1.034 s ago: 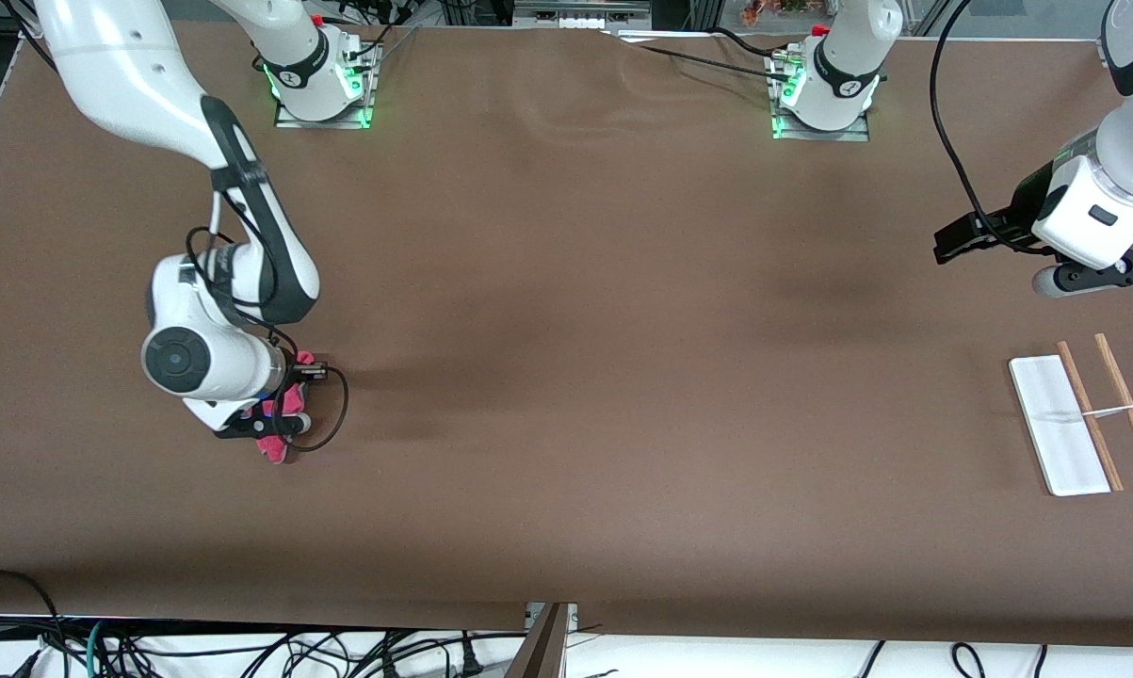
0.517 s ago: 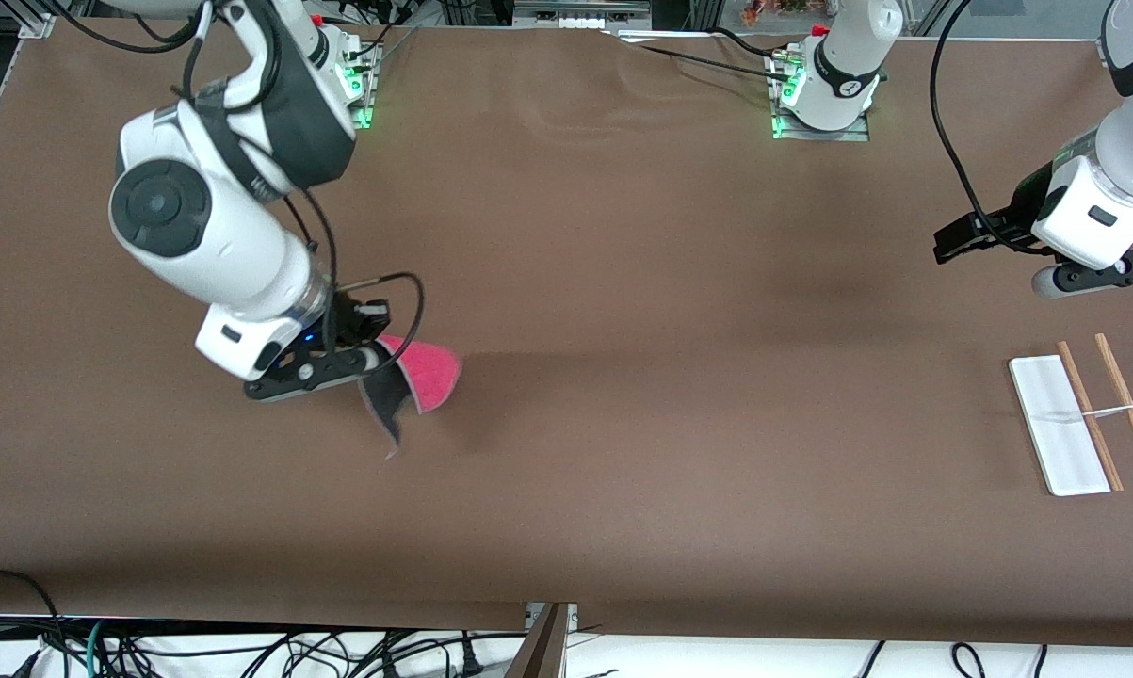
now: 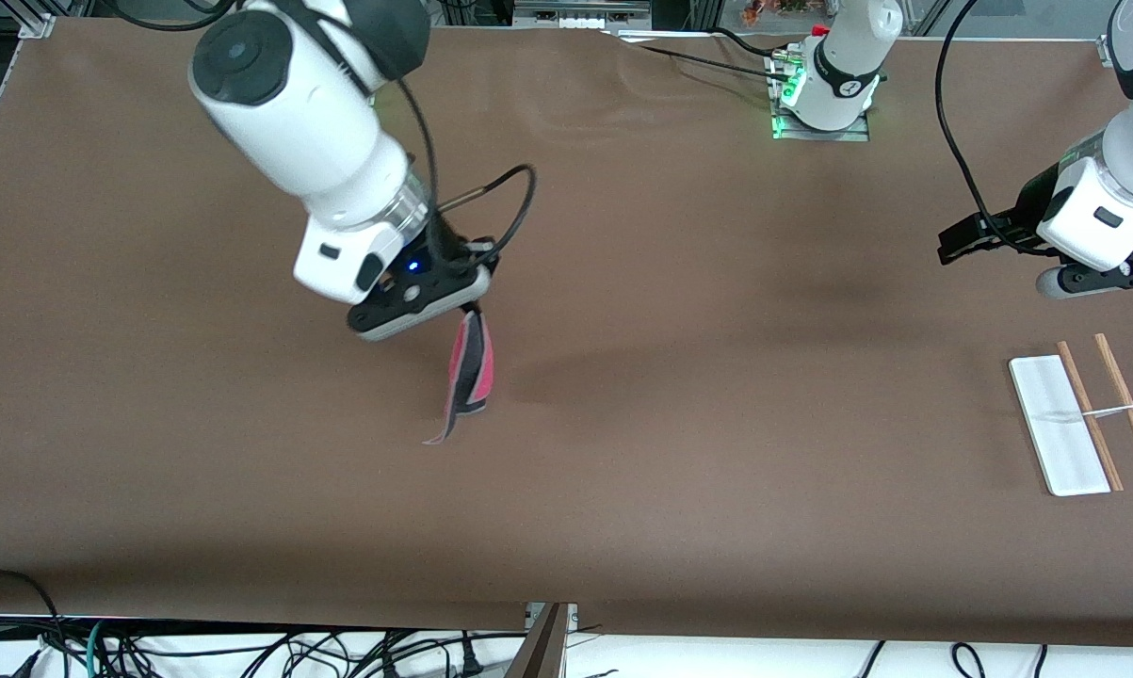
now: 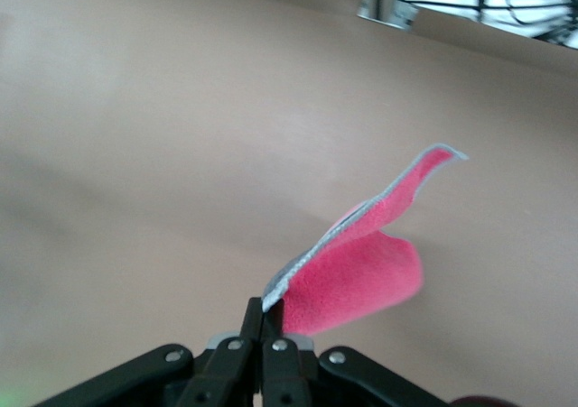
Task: Pass towel and hang on rack
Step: 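Carry the towel up to mid-table while the left gripper reaches toward it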
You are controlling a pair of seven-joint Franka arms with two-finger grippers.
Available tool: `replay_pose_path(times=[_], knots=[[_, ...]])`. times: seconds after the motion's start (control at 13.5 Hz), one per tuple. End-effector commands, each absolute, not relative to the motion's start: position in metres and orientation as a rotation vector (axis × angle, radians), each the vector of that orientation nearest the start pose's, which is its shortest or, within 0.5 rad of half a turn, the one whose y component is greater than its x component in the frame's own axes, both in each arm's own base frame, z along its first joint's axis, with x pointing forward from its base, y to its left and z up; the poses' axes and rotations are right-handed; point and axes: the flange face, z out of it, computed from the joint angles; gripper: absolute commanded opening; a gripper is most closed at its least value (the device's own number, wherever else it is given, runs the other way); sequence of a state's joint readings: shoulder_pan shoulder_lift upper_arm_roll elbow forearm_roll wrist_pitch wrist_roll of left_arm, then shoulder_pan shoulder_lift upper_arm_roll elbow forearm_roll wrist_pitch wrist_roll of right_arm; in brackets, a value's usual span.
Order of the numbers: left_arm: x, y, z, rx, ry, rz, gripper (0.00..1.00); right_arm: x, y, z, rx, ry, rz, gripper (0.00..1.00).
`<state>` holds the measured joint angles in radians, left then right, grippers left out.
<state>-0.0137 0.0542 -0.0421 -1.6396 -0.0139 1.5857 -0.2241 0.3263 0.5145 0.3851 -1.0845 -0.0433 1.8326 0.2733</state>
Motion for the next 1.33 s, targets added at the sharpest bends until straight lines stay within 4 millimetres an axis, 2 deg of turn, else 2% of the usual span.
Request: replay_pose_path(times=[0.0, 0.07, 0.15, 0.3, 0.37, 0.52, 0.74, 0.81, 0.96, 1.18, 1.26], knots=[[0.583, -0.036, 0.556, -3.193, -0.121, 0.114, 1.0, 0.576, 0.436, 0.586, -2.789, -0.596, -0.312, 0.0], [0.59, -0.041, 0.55, -3.214, -0.053, 0.088, 1.0, 0.565, 0.456, 0.588, -2.764, -0.632, -0.355, 0.0], [0.595, -0.047, 0.544, -3.243, 0.002, 0.067, 1.0, 0.561, 0.467, 0.594, -2.731, -0.648, -0.417, 0.0], [0.607, -0.058, 0.53, -3.316, 0.04, 0.028, 1.0, 0.541, 0.497, 0.594, -2.702, -0.707, -0.475, 0.0], [0.613, -0.065, 0.521, -3.36, 0.066, 0.008, 1.0, 0.541, 0.501, 0.592, -2.692, -0.711, -0.489, 0.0], [0.624, -0.085, 0.504, -3.395, 0.271, -0.085, 1.0, 0.541, 0.504, 0.593, -2.673, -0.71, -0.513, 0.0], [0.632, -0.112, 0.475, -3.466, 0.429, -0.166, 1.0, 0.538, 0.508, 0.593, -2.672, -0.72, -0.514, 0.0], [0.635, -0.115, 0.468, -3.461, 0.505, -0.197, 1.0, 0.537, 0.508, 0.593, -2.672, -0.72, -0.516, 0.0], [0.633, -0.144, 0.455, -3.457, 0.708, -0.266, 1.0, 0.538, 0.508, 0.596, -2.663, -0.719, -0.527, 0.0], [0.62, -0.195, 0.432, -3.339, 1.036, -0.395, 1.0, 0.538, 0.509, 0.598, -2.647, -0.717, -0.551, 0.0], [0.616, -0.206, 0.426, -3.308, 1.109, -0.423, 1.0, 0.537, 0.51, 0.599, -2.644, -0.72, -0.552, 0.0]])
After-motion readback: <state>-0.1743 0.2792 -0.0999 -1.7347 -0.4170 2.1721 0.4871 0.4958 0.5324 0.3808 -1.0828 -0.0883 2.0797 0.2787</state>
